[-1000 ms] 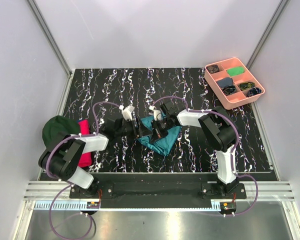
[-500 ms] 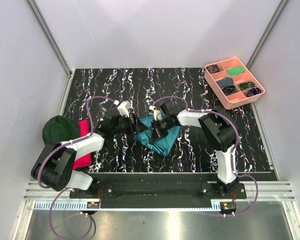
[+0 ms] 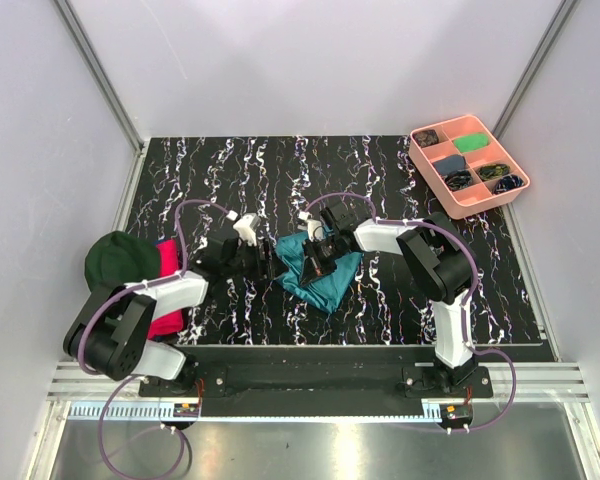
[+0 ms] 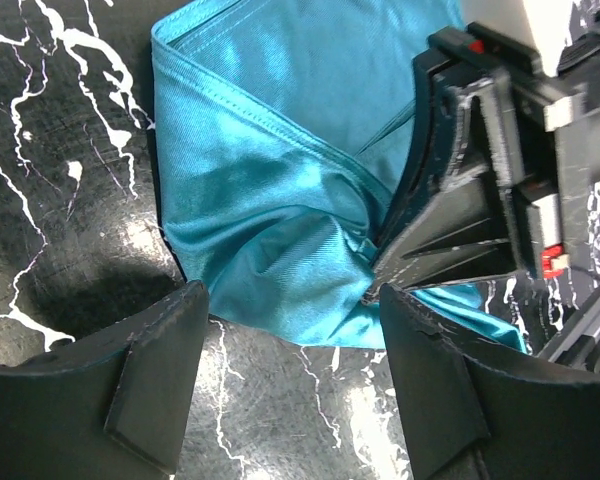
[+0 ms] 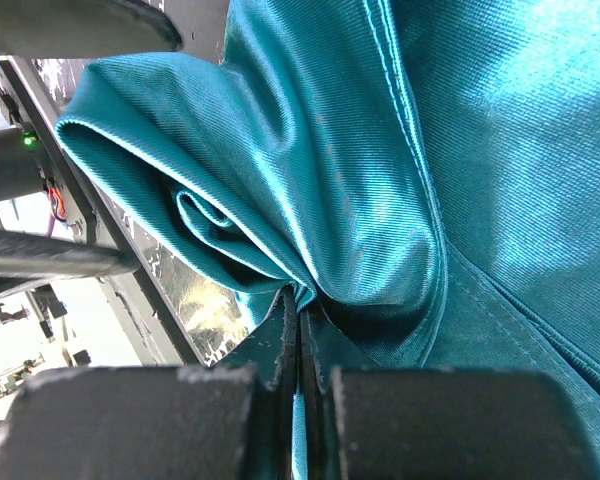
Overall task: Fold the napkin, place the utensils inside, and roll it up
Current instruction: Roll the napkin with the utensil
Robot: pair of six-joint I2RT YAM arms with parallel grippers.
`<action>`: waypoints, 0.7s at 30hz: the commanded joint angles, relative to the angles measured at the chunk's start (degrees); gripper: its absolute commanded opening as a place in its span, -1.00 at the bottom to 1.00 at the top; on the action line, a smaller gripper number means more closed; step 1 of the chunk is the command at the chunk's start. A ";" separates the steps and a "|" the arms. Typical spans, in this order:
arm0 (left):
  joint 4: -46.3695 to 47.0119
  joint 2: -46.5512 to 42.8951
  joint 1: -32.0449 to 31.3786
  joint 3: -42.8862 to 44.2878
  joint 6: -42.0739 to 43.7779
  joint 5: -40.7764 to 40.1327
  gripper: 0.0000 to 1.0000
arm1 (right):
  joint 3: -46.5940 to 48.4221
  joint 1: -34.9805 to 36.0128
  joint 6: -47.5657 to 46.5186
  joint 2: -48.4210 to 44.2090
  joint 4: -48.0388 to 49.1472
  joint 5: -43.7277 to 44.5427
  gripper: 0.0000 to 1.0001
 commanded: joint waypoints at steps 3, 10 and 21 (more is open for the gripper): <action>4.27 2.76 0.19 1.68 2.35 -2.32 0.40 | -0.19 -0.24 -0.30 0.76 0.42 2.20 -1.00; 6.99 2.67 0.19 1.33 3.23 -2.50 0.40 | 0.16 -0.33 -0.12 1.38 0.33 1.67 -1.00; 13.76 3.37 0.10 0.09 2.09 -0.04 0.33 | 0.25 -0.24 -0.12 1.64 0.24 1.06 -1.00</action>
